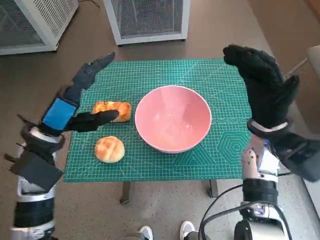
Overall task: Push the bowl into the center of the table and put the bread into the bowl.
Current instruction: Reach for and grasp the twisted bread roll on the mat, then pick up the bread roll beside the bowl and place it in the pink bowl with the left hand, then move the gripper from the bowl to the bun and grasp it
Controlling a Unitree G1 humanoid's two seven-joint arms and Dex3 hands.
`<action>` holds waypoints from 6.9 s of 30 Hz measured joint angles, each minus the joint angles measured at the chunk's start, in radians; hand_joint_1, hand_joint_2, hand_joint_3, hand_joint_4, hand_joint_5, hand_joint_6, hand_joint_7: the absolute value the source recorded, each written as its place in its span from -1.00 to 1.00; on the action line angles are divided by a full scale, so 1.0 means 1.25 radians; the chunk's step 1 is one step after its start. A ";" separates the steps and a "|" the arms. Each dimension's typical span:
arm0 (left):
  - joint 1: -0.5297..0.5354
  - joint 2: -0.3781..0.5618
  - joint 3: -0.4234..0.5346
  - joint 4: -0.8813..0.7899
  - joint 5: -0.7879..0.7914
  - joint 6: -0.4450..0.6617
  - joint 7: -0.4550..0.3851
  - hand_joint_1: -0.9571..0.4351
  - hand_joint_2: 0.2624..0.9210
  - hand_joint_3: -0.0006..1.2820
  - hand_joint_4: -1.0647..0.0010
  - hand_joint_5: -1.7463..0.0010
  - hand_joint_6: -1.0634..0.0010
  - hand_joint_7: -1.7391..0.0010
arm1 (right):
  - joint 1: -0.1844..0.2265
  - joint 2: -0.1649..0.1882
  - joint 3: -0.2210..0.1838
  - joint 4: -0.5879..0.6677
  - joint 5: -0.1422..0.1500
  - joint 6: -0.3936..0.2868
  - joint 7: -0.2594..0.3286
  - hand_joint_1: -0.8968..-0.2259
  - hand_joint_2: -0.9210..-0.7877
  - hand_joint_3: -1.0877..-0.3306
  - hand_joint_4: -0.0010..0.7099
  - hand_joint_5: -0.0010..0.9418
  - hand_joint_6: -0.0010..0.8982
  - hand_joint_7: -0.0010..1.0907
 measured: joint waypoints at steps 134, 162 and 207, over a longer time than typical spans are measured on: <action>-0.282 0.016 -0.287 0.192 0.336 0.209 0.200 0.38 0.96 -0.95 -0.42 -0.28 -0.31 -0.24 | 0.061 -0.009 0.019 -0.096 0.056 0.089 -0.013 0.41 -1.00 0.76 0.14 -0.99 -0.66 -0.11; -0.208 -0.016 -0.376 0.078 0.347 0.030 0.053 -0.10 0.71 -0.98 0.68 0.99 0.59 0.70 | 0.096 -0.015 0.019 -0.134 0.053 0.096 -0.010 0.43 -1.00 0.74 0.15 -0.99 -0.70 -0.10; 0.156 0.201 0.020 -0.389 0.122 0.382 -0.280 0.14 0.50 -1.00 0.70 1.00 0.46 0.93 | 0.135 -0.012 0.045 -0.206 0.055 0.128 -0.034 0.39 -1.00 0.76 0.14 -1.00 -0.75 -0.07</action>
